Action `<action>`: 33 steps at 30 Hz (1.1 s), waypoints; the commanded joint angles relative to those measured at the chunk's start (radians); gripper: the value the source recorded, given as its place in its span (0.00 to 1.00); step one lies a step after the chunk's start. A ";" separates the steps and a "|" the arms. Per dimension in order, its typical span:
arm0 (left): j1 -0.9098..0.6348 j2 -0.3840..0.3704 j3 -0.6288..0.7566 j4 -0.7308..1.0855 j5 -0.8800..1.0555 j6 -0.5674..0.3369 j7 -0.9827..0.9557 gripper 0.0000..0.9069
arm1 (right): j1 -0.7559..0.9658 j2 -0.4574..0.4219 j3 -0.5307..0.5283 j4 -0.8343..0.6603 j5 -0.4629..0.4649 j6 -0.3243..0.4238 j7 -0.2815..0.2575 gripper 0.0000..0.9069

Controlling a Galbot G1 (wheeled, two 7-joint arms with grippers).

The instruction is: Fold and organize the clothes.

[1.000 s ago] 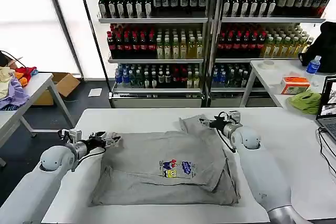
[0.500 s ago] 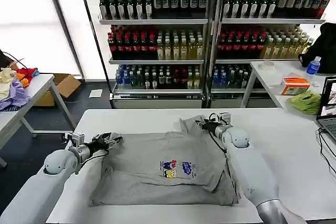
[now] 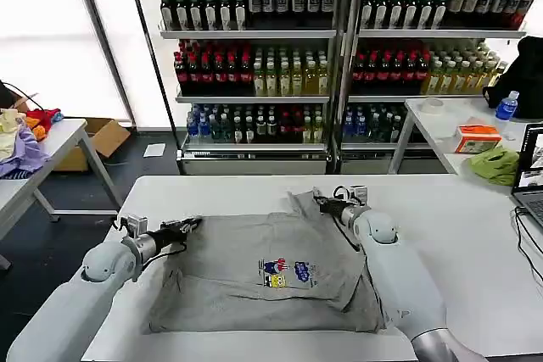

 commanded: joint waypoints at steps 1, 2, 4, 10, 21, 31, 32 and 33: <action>-0.026 0.016 0.007 0.001 -0.025 -0.015 -0.024 0.01 | -0.063 -0.012 0.020 0.141 0.083 -0.002 0.022 0.00; -0.025 0.018 0.004 -0.003 -0.025 -0.016 -0.026 0.01 | -0.065 -0.018 0.024 0.151 0.093 -0.003 0.024 0.00; -0.020 0.020 -0.005 -0.025 -0.032 -0.021 -0.037 0.01 | -0.078 -0.032 0.033 0.188 0.115 -0.003 0.030 0.00; 0.059 0.048 -0.083 -0.168 -0.067 -0.026 -0.067 0.01 | -0.156 -0.065 0.073 0.346 0.184 -0.004 0.059 0.00; 0.324 0.097 -0.274 -0.444 -0.079 -0.032 -0.102 0.01 | -0.390 -0.164 0.188 0.668 0.321 -0.005 0.104 0.00; 0.536 0.083 -0.424 -0.616 -0.035 0.007 -0.141 0.01 | -0.697 -0.173 0.358 0.926 0.340 -0.005 0.106 0.00; 0.585 0.081 -0.444 -0.650 -0.018 0.018 -0.139 0.01 | -0.757 -0.171 0.371 0.957 0.333 -0.005 0.105 0.00; 0.608 0.080 -0.454 -0.659 -0.016 0.019 -0.138 0.01 | -0.779 -0.171 0.376 0.971 0.329 -0.005 0.104 0.00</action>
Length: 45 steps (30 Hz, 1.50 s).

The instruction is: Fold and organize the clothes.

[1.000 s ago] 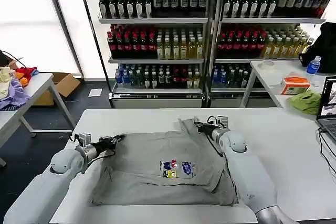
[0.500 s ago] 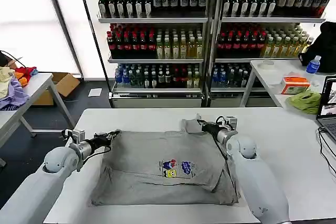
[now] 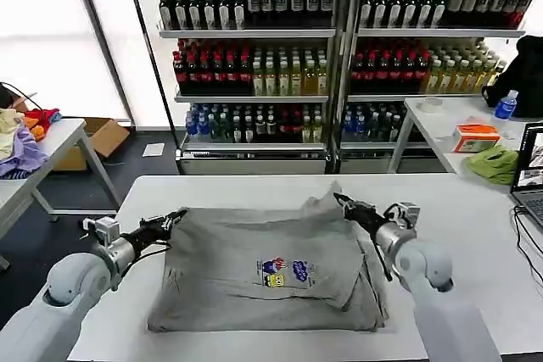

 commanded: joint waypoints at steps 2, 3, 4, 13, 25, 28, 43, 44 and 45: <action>0.401 -0.009 -0.216 -0.294 0.100 0.053 -0.019 0.01 | -0.358 -0.020 0.139 0.292 0.003 0.001 0.008 0.00; 0.425 -0.016 -0.223 -0.300 0.130 0.049 -0.017 0.01 | -0.401 -0.013 0.147 0.306 -0.031 0.002 -0.001 0.00; 0.454 -0.022 -0.230 -0.305 0.170 0.034 -0.010 0.01 | -0.420 -0.010 0.149 0.311 -0.036 0.002 -0.002 0.00; 0.665 -0.072 -0.254 -0.324 0.346 -0.015 0.039 0.02 | -0.560 0.031 0.144 0.314 -0.224 0.023 -0.038 1.00; 0.697 -0.087 -0.353 -0.429 0.371 -0.014 -0.008 1.00 | -0.558 0.015 0.213 0.338 -0.295 0.191 -0.061 1.00; 0.700 -0.091 -0.411 -0.487 0.294 0.014 -0.051 1.00 | -0.547 0.020 0.238 0.318 -0.400 0.330 -0.056 1.00; 0.648 -0.364 -0.237 -0.521 0.103 0.025 -0.468 1.00 | -0.608 0.054 0.402 0.275 -0.356 0.521 -0.083 1.00; 0.634 -0.377 -0.218 -0.496 0.122 0.016 -0.474 1.00 | -0.609 0.059 0.395 0.273 -0.363 0.520 -0.083 1.00; 0.624 -0.380 -0.213 -0.487 0.121 0.017 -0.475 1.00 | -0.610 0.060 0.392 0.271 -0.364 0.518 -0.083 1.00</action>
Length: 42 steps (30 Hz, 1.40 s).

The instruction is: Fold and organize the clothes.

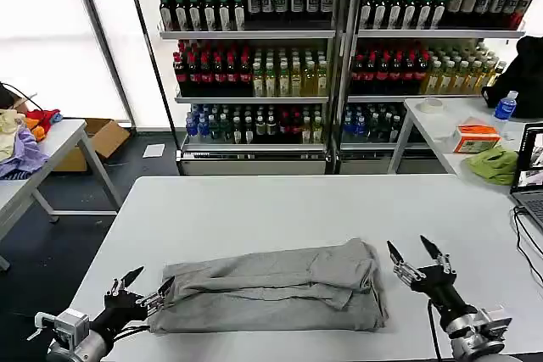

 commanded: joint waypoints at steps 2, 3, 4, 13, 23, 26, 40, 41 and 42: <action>-0.065 -0.200 0.144 0.048 -0.032 -0.009 -0.237 1.00 | -0.036 0.020 0.053 -0.026 -0.049 0.094 -0.002 1.00; -0.067 -0.201 0.149 0.058 -0.024 -0.010 -0.234 1.00 | -0.035 0.020 0.052 -0.032 -0.052 0.095 -0.002 1.00; -0.075 -0.203 0.156 0.070 -0.013 -0.008 -0.236 1.00 | -0.035 0.019 0.050 -0.035 -0.046 0.094 0.000 1.00; -0.107 -0.229 0.207 0.133 0.017 0.000 -0.255 1.00 | -0.029 0.014 0.038 -0.040 -0.026 0.082 0.001 1.00; -0.085 -0.260 0.208 0.184 0.029 -0.021 -0.258 0.09 | -0.019 0.002 0.025 -0.039 0.025 0.060 0.007 1.00; -0.077 -0.274 0.211 0.190 0.043 -0.036 -0.251 0.03 | -0.015 0.002 0.018 -0.038 0.040 0.062 0.005 1.00; -0.078 -0.313 0.257 0.200 0.076 -0.080 -0.264 0.01 | -0.012 0.006 -0.003 -0.026 0.062 0.058 0.009 1.00; -0.082 -0.313 0.258 0.203 0.082 -0.082 -0.270 0.00 | -0.012 0.006 -0.005 -0.026 0.062 0.057 0.009 1.00; -0.087 -0.314 0.258 0.208 0.083 -0.084 -0.274 0.00 | -0.011 0.005 -0.006 -0.026 0.063 0.057 0.009 1.00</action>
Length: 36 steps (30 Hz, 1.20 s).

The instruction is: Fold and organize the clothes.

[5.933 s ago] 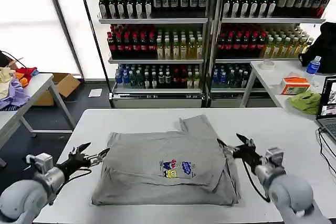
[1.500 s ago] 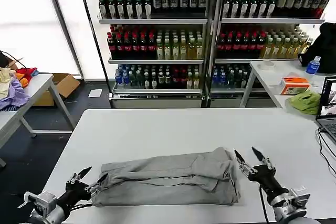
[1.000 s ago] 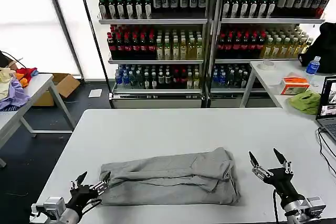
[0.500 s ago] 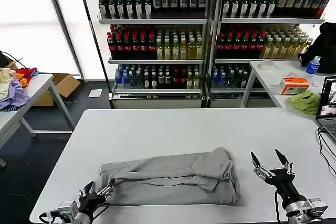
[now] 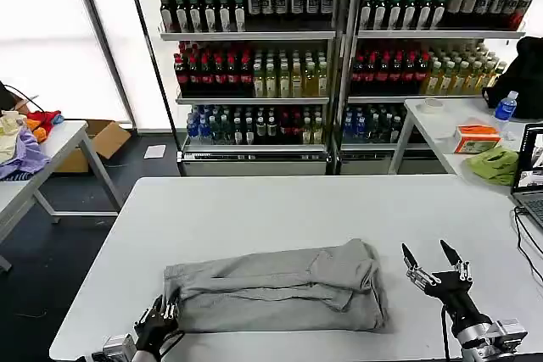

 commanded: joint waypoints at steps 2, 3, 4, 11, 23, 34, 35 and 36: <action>-0.015 -0.023 0.023 0.032 0.018 -0.025 -0.038 0.01 | 0.002 -0.002 -0.008 0.001 0.016 -0.003 0.003 1.00; -0.016 -0.024 0.021 0.031 0.018 -0.029 -0.044 0.01 | 0.003 -0.003 -0.009 0.000 0.016 -0.003 0.002 1.00; -0.020 -0.025 0.017 0.026 0.015 -0.033 -0.050 0.01 | 0.003 -0.004 -0.008 0.001 0.016 -0.003 0.003 1.00; -0.088 0.030 -0.169 -0.009 -0.109 -0.014 -0.035 0.01 | 0.029 -0.025 0.017 -0.012 0.040 -0.012 0.001 1.00; -0.083 0.215 -0.635 0.017 -0.229 0.029 0.233 0.01 | 0.047 -0.039 -0.008 -0.008 0.055 -0.031 0.004 1.00; -0.054 0.166 -0.518 -0.206 -0.303 0.050 0.176 0.01 | 0.041 -0.021 -0.034 0.000 0.049 -0.030 0.006 1.00; -0.051 0.161 -0.441 -0.243 -0.317 0.050 0.152 0.01 | 0.040 -0.019 -0.039 0.001 0.048 -0.030 0.006 1.00; -0.056 0.160 -0.354 -0.268 -0.324 0.050 0.124 0.01 | 0.039 -0.018 -0.044 0.001 0.046 -0.030 0.005 1.00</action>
